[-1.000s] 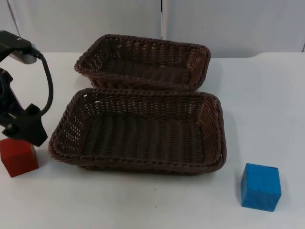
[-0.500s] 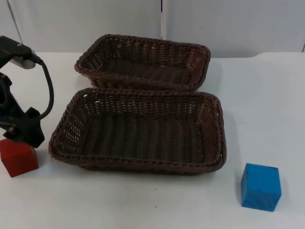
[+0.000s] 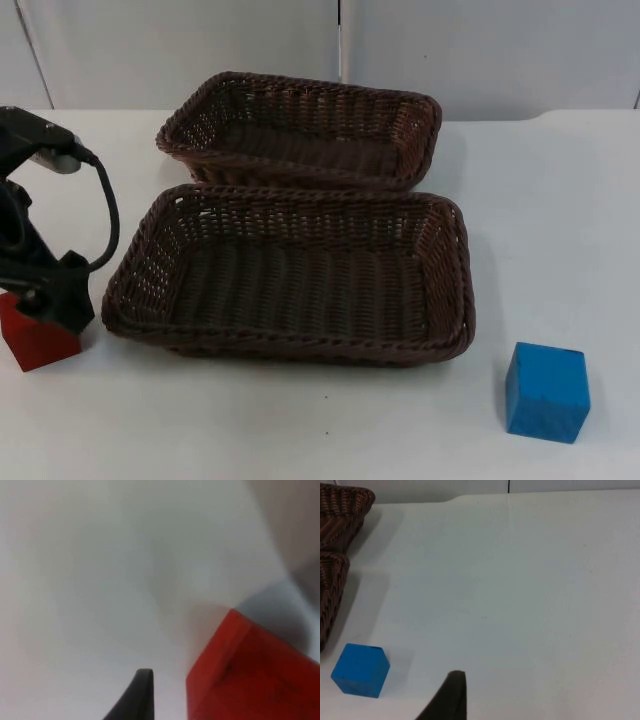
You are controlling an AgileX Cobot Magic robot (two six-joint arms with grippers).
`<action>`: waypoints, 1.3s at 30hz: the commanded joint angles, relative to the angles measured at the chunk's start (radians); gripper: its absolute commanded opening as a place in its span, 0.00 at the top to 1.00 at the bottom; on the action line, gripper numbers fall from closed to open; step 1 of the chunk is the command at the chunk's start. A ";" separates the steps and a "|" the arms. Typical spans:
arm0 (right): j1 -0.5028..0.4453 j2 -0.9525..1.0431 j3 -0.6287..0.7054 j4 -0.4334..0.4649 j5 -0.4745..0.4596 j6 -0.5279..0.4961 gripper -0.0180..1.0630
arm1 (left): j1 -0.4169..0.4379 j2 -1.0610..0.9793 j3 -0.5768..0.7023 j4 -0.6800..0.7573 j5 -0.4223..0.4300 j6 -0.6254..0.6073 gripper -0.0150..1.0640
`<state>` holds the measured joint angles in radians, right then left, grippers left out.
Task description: Pick up one cube with the left hand and place it into the upper basket. Pick up one cube with the right hand and place it into the lower basket.
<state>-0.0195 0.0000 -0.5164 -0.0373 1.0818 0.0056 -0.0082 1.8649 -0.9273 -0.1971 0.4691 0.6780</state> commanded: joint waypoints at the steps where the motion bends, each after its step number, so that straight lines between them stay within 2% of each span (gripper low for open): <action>1: 0.005 0.000 0.002 -0.001 -0.003 0.004 0.02 | -0.004 0.009 -0.006 0.012 -0.041 -0.040 0.01; 5: 0.005 0.000 0.002 -0.001 -0.003 0.004 0.02 | -0.002 0.039 -0.006 0.016 -0.068 -0.051 0.01; 29: 0.005 0.000 0.002 -0.001 -0.003 0.004 0.02 | -0.002 0.124 -0.006 0.054 -0.062 -0.051 0.03; 32: 0.005 0.000 0.002 -0.001 -0.003 0.004 0.02 | -0.002 0.124 -0.006 0.054 -0.062 -0.051 0.16; 33: 0.005 0.000 0.002 -0.001 -0.003 0.004 0.02 | -0.002 0.124 -0.006 0.054 -0.062 -0.051 0.16; 36: 0.005 0.000 0.002 -0.001 -0.003 0.004 0.02 | -0.002 0.124 -0.006 0.054 -0.060 -0.051 0.38; 37: 0.005 0.000 0.002 -0.001 -0.003 0.004 0.02 | -0.002 0.124 -0.006 0.054 -0.060 -0.051 0.38; 38: 0.005 0.000 0.002 -0.001 -0.003 0.004 0.02 | -0.002 0.124 -0.006 0.054 -0.057 -0.051 0.45; 39: 0.005 0.000 0.002 -0.001 -0.003 0.004 0.02 | -0.002 0.124 -0.006 0.054 -0.054 -0.051 0.58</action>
<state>-0.0195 0.0000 -0.5164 -0.0373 1.0818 0.0075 -0.0082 1.9859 -0.9280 -0.1495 0.4114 0.6359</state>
